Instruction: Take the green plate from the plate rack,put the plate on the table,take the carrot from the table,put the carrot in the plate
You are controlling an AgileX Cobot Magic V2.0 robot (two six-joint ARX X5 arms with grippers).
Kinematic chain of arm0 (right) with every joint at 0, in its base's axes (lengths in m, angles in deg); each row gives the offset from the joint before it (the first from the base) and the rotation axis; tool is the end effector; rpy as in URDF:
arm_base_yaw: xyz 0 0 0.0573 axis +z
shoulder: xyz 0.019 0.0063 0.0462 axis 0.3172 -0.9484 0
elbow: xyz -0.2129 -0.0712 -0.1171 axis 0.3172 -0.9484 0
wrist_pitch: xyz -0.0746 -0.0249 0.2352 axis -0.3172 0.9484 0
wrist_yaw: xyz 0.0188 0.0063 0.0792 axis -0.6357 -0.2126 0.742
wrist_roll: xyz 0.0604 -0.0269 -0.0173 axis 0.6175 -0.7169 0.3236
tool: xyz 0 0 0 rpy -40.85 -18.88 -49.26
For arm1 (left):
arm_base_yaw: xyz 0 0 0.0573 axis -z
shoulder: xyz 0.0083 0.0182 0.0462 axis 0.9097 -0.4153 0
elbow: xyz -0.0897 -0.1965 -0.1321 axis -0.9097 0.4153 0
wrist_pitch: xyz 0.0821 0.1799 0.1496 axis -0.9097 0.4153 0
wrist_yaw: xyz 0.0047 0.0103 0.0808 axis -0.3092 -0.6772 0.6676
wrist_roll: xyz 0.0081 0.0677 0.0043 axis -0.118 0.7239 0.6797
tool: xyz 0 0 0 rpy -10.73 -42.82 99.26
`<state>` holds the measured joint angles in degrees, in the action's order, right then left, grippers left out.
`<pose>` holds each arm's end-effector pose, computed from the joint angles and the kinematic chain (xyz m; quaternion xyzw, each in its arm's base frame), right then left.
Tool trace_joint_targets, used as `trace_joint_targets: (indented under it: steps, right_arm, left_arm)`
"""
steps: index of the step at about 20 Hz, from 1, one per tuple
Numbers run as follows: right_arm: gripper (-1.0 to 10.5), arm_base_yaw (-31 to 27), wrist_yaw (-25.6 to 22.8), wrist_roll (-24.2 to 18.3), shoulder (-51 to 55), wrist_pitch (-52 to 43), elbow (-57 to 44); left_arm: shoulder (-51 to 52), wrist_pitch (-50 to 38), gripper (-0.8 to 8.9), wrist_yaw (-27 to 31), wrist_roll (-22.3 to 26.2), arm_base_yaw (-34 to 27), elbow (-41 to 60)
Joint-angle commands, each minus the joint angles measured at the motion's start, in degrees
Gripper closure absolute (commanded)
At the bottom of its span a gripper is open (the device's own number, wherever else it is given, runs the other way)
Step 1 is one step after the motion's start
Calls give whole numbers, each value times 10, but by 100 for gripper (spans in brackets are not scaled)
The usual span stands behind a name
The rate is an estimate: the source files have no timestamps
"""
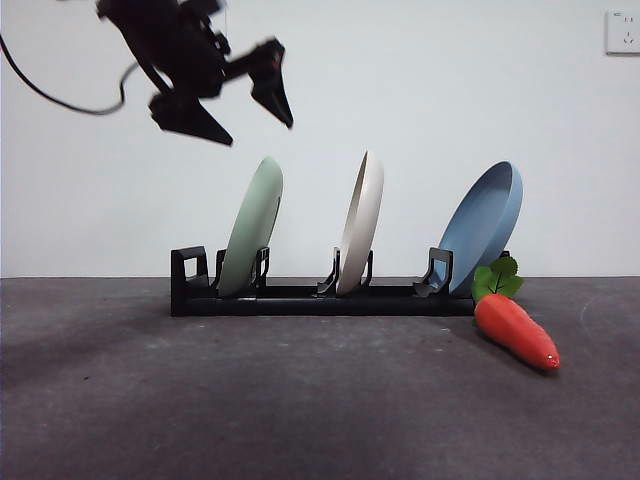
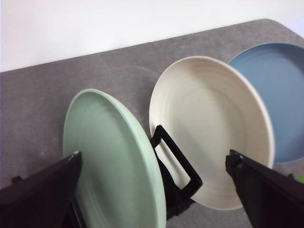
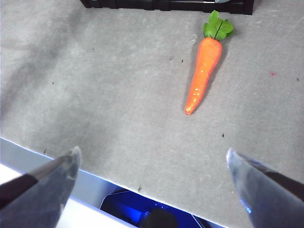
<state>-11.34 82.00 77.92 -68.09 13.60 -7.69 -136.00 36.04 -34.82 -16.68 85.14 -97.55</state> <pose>0.1114 0.0323 0.3172 0.0379 0.3957 0.2262 0.8893 0.4083 -0.1561 0.2905 -0.0064 0.2339 -0.2495 0.9397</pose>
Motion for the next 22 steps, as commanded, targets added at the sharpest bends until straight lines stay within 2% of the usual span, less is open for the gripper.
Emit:
trace_joint_targets:
  steps: [1, 4, 5, 8, 9, 11, 14, 18, 22]
  right_arm:
    - [197, 2, 1, 3, 0, 0, 2]
    - [198, 2, 0, 3, 0, 1, 2]
    - [200, 2, 0, 3, 0, 1, 2]
    - [200, 2, 0, 3, 0, 1, 2]
    - [200, 2, 0, 3, 0, 1, 2]
    - [200, 2, 0, 3, 0, 1, 2]
    - [200, 2, 0, 3, 0, 1, 2]
    - [200, 2, 0, 3, 0, 1, 2]
    - [200, 2, 0, 3, 0, 0, 2]
  left_arm:
    - [-35, -16, 133, 5, 6, 6, -2]
    - [-69, -11, 139, 7, 2, 7, -2]
    - [-76, -6, 220, 9, -1, 9, -2]
    - [-78, 2, 593, 14, 0, 11, -2]
    - [-78, -1, 671, 12, -1, 12, -2]
    - [-77, 0, 759, -3, -1, 12, -2]
    - [-75, 8, 822, -11, -3, 12, -2]
    - [-62, 10, 822, -18, -30, 12, -2]
    - [-29, 11, 822, -26, -35, 12, -2]
